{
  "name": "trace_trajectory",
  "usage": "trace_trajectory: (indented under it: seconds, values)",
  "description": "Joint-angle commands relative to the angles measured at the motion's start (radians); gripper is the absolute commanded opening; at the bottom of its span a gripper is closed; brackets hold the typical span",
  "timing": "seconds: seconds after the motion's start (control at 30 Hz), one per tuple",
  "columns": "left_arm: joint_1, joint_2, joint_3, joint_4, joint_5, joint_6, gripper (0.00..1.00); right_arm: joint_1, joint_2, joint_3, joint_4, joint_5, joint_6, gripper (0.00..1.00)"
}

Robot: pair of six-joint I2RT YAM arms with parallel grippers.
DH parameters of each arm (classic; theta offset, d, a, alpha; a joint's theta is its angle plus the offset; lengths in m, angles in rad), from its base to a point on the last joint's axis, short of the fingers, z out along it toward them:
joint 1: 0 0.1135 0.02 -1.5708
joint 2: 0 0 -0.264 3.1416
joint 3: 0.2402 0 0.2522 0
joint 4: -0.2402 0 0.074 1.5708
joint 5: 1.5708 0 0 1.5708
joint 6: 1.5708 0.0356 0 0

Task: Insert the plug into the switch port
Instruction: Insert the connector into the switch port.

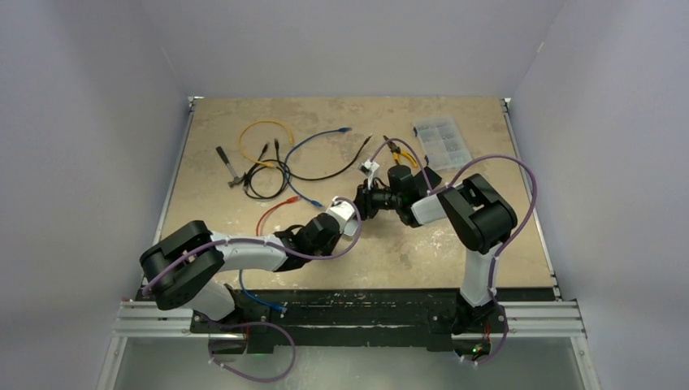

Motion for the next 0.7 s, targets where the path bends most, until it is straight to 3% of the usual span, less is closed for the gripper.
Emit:
trace_trajectory:
  seconds: [0.0, 0.23, 0.5, 0.67]
  values:
    - [0.006, -0.025, 0.063, 0.617, -0.08, 0.052, 0.0, 0.15, 0.063, -0.091, -0.16, -0.198, 0.063, 0.2]
    - [0.006, -0.023, 0.063, 0.718, -0.208, 0.087, 0.0, 0.176, 0.068, -0.117, -0.135, -0.203, 0.082, 0.2]
    - [0.006, 0.0, 0.073, 0.71, -0.392, -0.003, 0.0, 0.21, 0.074, -0.117, -0.115, -0.197, 0.109, 0.2]
    - [-0.016, 0.041, 0.062, 0.833, -0.268, 0.07, 0.0, 0.231, 0.08, -0.118, -0.09, -0.199, 0.128, 0.2]
